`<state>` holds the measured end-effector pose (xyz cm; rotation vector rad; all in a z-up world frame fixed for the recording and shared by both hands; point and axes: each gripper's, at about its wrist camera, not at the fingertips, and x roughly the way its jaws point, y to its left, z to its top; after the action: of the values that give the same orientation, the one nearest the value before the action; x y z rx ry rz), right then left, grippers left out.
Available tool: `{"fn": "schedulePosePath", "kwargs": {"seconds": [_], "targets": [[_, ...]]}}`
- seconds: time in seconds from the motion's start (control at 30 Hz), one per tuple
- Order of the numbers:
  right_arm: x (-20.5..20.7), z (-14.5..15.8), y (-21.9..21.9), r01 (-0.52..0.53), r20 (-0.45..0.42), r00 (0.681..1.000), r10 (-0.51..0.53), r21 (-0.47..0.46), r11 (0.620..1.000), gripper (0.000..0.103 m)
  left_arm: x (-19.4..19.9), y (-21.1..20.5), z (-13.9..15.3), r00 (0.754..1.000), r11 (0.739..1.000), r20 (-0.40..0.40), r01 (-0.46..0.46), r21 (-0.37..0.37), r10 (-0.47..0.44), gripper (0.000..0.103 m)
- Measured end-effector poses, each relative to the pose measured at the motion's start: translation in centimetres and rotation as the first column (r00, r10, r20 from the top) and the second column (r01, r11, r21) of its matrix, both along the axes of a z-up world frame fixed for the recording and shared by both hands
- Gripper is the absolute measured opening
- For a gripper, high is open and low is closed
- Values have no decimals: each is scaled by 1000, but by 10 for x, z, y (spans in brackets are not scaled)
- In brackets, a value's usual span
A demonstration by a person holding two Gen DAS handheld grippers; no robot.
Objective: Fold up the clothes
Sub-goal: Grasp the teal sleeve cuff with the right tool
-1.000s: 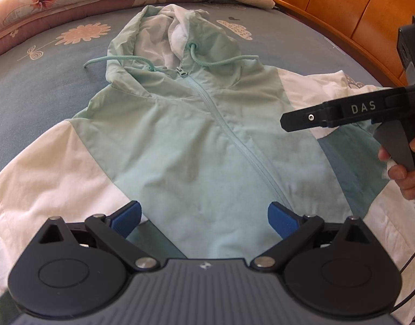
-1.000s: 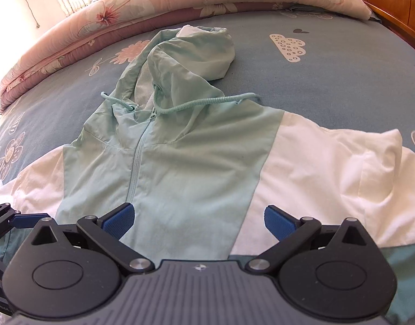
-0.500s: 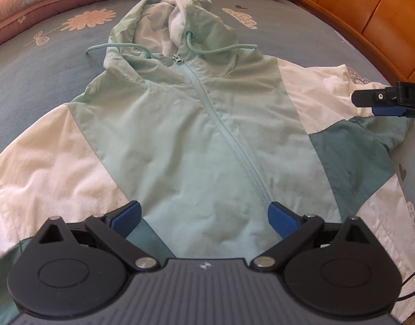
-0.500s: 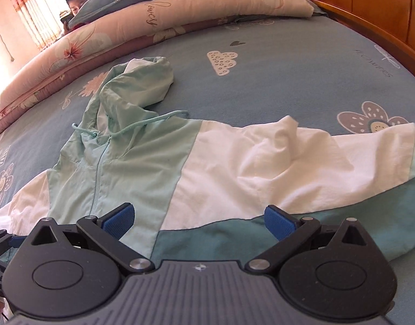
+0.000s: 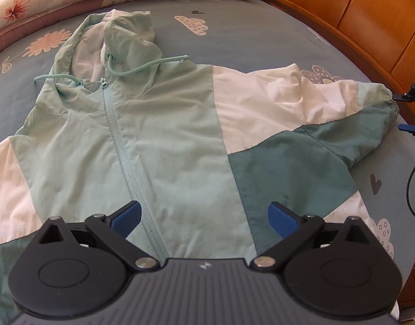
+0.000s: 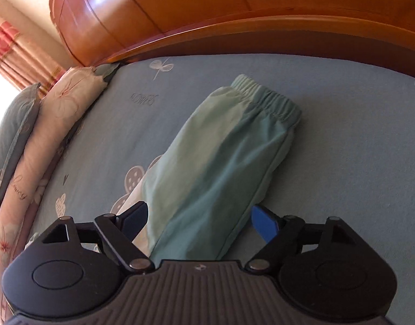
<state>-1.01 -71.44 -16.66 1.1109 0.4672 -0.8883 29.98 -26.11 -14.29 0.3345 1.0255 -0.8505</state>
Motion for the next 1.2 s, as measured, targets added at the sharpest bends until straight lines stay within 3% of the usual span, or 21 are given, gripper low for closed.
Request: {"fn": "schedulePosePath", "kwargs": {"seconds": [0.17, 0.27, 0.37, 0.47, 0.5, 0.6, 0.73, 0.87, 1.03, 1.07, 1.13, 1.2], "targets": [[-38, -40, -48, 118, 135, 982, -130, 87, 989, 78, -8, -41, 0, 999, 999, -12, 44, 4, -44, 99], [-40, -51, -65, 110, 207, 970, -126, 87, 990, 78, -13, -62, 0, 997, 997, 0, 79, 17, -79, 99], [-34, -59, -83, 69, 231, 969, -86, 80, 994, 67, -15, -78, -1, 995, 995, -2, 96, 32, -96, 99], [-33, -62, -95, 48, 218, 974, -68, 97, 994, 44, -17, -90, -2, 994, 993, -3, 106, 44, -106, 99], [-34, -61, -96, 42, 204, 977, -62, 99, 994, 31, -18, -93, -2, 994, 993, -1, 109, 47, -109, 99], [-38, -44, -88, 11, 140, 990, -21, 72, 997, 21, -19, -102, -3, 993, 991, 1, 121, 57, -121, 99], [-50, -9, -72, 10, 82, 997, -11, 17, 1000, 19, -18, -112, -2, 991, 989, 1, 133, 58, -133, 99], [-74, 15, -52, 69, 68, 995, -67, -17, 998, 19, -17, -122, -4, 990, 989, -4, 139, 44, -139, 99], [-88, 0, -42, 122, -21, 992, -121, 23, 992, 20, -12, -137, -3, 990, 990, -37, 138, 0, -138, 99], [-89, -8, -41, 139, -53, 989, -136, 39, 990, 22, -10, -141, -2, 989, 990, -39, 143, -11, -143, 99], [-91, -18, -37, 172, -108, 980, -165, 56, 984, 38, -6, -152, 2, 987, 987, -40, 154, -44, -155, 99], [-93, -13, -30, 190, -111, 976, -186, 24, 982, 39, -1, -167, 6, 985, 983, -35, 163, -89, -166, 99]]}}
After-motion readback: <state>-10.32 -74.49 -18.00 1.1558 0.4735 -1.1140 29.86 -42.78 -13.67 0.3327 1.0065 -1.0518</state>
